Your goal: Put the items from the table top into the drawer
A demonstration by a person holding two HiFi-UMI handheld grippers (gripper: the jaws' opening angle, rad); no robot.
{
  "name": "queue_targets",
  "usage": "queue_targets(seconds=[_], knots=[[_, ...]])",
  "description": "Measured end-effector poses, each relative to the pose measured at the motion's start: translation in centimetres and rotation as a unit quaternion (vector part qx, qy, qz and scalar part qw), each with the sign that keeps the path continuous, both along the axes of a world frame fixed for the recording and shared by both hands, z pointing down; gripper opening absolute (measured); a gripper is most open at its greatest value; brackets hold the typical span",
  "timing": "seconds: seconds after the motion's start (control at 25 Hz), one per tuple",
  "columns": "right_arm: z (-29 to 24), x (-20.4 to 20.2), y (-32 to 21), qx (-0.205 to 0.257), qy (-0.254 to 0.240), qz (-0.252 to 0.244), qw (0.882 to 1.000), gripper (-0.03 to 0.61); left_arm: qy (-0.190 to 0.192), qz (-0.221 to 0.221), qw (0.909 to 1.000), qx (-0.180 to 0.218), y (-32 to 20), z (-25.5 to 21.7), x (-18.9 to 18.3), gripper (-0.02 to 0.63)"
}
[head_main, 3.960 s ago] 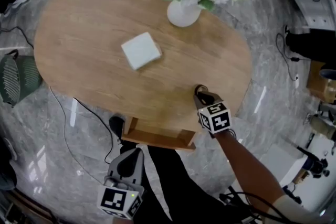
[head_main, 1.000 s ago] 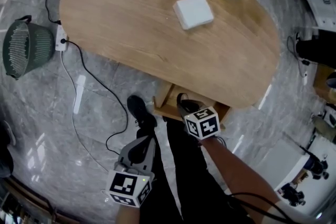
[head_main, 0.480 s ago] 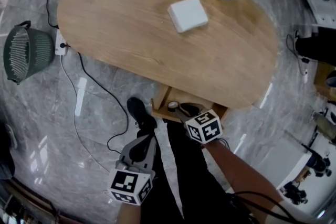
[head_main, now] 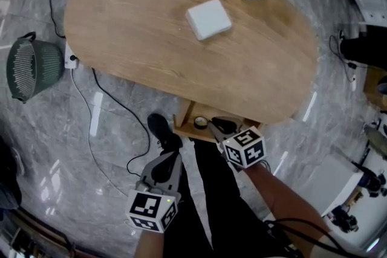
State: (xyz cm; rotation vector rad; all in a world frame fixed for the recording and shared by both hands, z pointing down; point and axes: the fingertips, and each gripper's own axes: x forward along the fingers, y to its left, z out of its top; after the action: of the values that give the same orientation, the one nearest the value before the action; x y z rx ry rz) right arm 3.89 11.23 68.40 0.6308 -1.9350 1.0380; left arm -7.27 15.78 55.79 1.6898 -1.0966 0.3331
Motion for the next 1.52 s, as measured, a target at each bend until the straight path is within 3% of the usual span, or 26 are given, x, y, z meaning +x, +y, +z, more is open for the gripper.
queue_targets(seconds=[0.24, 0.52, 1.52], knots=[[-0.9, 0.4, -1.8, 0.018, -0.021, 0.011, 1.000, 0.057, -0.010, 0.005, 0.9999, 0.008, -1.5, 0.6, 0.0, 0.002], [-2.9, 2.4, -3.9, 0.061, -0.021, 0.057, 0.996, 0.040, -0.023, 0.020, 0.9993, 0.021, -2.1, 0.3, -0.2, 0.002], [-2.6, 4.9, -5.5, 0.056, -0.025, 0.062, 0.996, 0.041, -0.021, 0.027, 0.9993, 0.015, -3.1, 0.2, 2.5, 0.000]])
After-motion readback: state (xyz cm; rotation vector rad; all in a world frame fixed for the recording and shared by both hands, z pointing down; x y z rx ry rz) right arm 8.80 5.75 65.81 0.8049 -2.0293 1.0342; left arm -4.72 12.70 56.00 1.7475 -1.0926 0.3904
